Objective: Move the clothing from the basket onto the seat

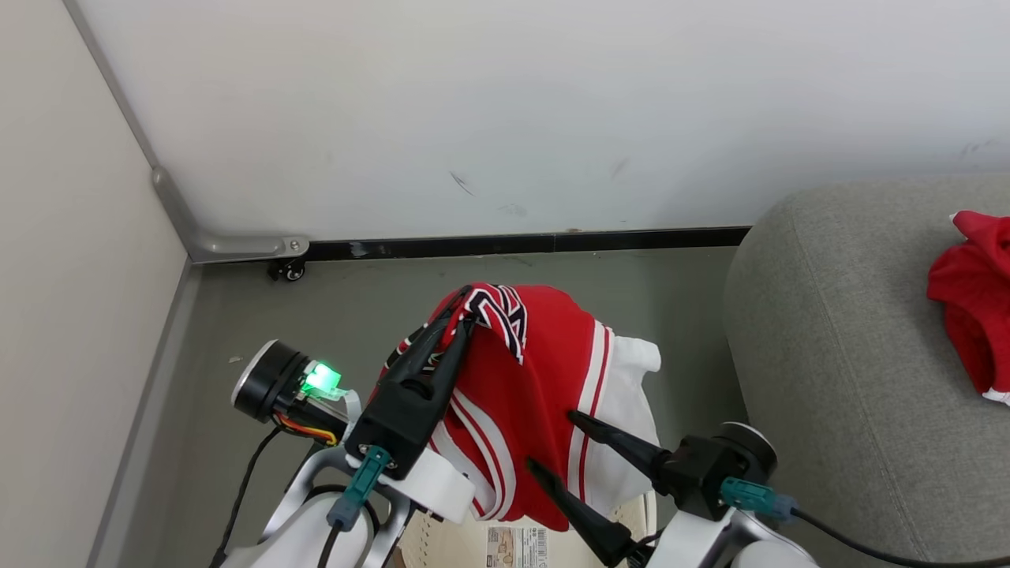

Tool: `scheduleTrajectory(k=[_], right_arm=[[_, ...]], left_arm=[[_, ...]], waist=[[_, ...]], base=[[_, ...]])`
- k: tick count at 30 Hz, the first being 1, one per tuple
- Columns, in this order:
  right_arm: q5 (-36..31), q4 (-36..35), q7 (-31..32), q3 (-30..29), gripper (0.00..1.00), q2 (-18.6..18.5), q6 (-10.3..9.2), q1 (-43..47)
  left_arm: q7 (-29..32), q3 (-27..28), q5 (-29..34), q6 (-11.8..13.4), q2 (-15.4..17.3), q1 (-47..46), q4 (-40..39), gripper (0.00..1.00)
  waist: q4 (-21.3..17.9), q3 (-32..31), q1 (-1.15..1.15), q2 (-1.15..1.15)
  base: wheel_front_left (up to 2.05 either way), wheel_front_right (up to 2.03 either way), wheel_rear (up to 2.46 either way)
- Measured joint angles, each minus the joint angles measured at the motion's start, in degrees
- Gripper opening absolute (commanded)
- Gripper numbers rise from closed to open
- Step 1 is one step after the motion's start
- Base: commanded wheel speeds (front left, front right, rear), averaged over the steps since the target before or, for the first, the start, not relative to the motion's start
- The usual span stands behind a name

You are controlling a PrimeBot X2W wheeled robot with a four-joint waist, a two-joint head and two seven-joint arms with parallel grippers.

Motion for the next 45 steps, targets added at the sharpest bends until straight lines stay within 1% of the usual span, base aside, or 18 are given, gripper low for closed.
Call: scheduleTrajectory(k=[4,5,9,13,17,20,21,22,23,24,27,28,29,30,34,38,45], right_arm=[[0.22,1.64,0.0,0.1,1.0,1.27,0.0,-0.16],[0.73,2.69,-0.02,0.11,1.0,2.02,0.0,-0.71],[0.53,4.08,-0.57,-0.09,1.0,2.78,0.0,-2.1],[-1.92,6.22,-1.81,-1.86,1.0,3.14,0.0,-3.84],[-5.3,8.9,-2.6,-2.34,1.0,3.15,0.0,-4.9],[-6.6,10.76,-3.54,-3.08,1.0,3.75,0.01,-4.98],[-7.0,11.41,-4.05,-3.46,0.89,4.09,0.0,-5.26],[-7.2,11.92,-4.34,-3.68,0.82,4.46,0.01,-5.67],[-7.5,12.26,-4.64,-3.81,0.56,4.79,0.0,-6.05],[-7.77,12.83,-4.91,-3.79,0.46,5.15,0.0,-6.46],[-8.95,14.1,-5.55,-3.66,0.29,6.09,0.01,-7.16],[-9.25,14.52,-5.76,-3.56,0.21,6.35,0.01,-7.27],[-9.45,15.01,-5.9,-3.44,0.06,6.67,0.01,-7.51],[-9.48,15.33,-6.09,-3.32,0.0,6.98,0.01,-7.84],[-9.15,15.96,-6.65,-3.46,0.0,7.84,0.01,-8.29],[-6.77,16.62,-7.06,-3.54,0.0,8.16,0.0,-7.79],[-2.96,16.49,-7.6,-4.23,0.0,6.95,0.01,-3.64]], left_arm=[[1.16,-0.66,0.04,-0.25,-0.31,-0.25,-0.45,0.0],[1.69,-1.13,0.04,-0.73,-0.51,-0.29,-0.7,0.0],[2.36,-2.07,0.07,-0.93,-0.97,-0.31,-1.09,0.0],[3.07,-3.16,0.1,-1.68,-1.86,-0.53,-1.78,0.0],[3.52,-3.94,0.14,-1.87,-2.36,-1.06,-2.58,0.0],[4.12,-4.38,0.13,-2.27,-2.59,-1.16,-3.1,0.0],[4.2,-4.52,0.13,-2.29,-2.63,-1.16,-3.25,0.0],[4.2,-4.68,0.13,-2.42,-2.69,-1.16,-3.39,0.0],[4.22,-4.85,0.12,-2.74,-2.81,-1.16,-3.5,0.0],[4.26,-5.0,0.13,-2.78,-2.96,-1.16,-3.61,0.0],[4.69,-5.34,0.12,-3.04,-3.3,-1.16,-3.85,0.0],[4.69,-5.39,0.12,-3.23,-3.31,-1.16,-3.9,0.0],[4.7,-5.44,0.11,-3.26,-3.32,-1.16,-3.94,0.0],[4.72,-5.45,0.1,-3.27,-3.31,-1.16,-3.96,0.0],[5.2,-4.92,-0.24,-3.26,-3.09,-1.16,-3.36,0.0],[5.27,-3.69,-1.56,-3.25,-2.18,-1.12,-1.09,0.0],[5.24,-2.64,-3.19,-3.26,-1.25,0.15,2.23,0.0]], waist=[[0.25,-0.04,0.0,0.0],[0.39,-0.07,0.0,0.0],[0.63,-0.14,0.0,0.0],[0.98,-0.3,0.0,0.0],[1.37,-0.49,0.0,0.0],[1.68,-0.63,0.0,0.0],[1.77,-0.67,0.0,0.0],[1.87,-0.7,0.0,0.0],[1.96,-0.73,0.0,0.0],[2.05,-0.75,0.0,0.0],[2.31,-0.78,0.0,0.0],[2.38,-0.76,0.0,0.0],[2.44,-0.73,0.0,0.0],[2.47,-0.69,0.0,0.0],[2.42,-0.56,0.0,0.0],[2.15,-0.43,0.0,0.0],[1.24,-0.28,0.0,0.0]], base=[[0.0,0.0,0.0],[0.0,0.0,0.0],[0.0,0.0,0.0],[0.0,0.0,0.0],[0.0,0.0,0.0],[0.0,0.0,0.0],[0.0,0.0,0.0],[0.0,0.0,0.0],[0.0,0.0,0.0],[0.0,0.0,0.0],[0.0,0.0,0.0],[0.0,0.0,0.0],[0.0,0.0,0.0],[0.0,0.0,0.0],[0.0,0.0,0.0],[0.0,0.0,0.0],[0.0,0.0,0.0]])
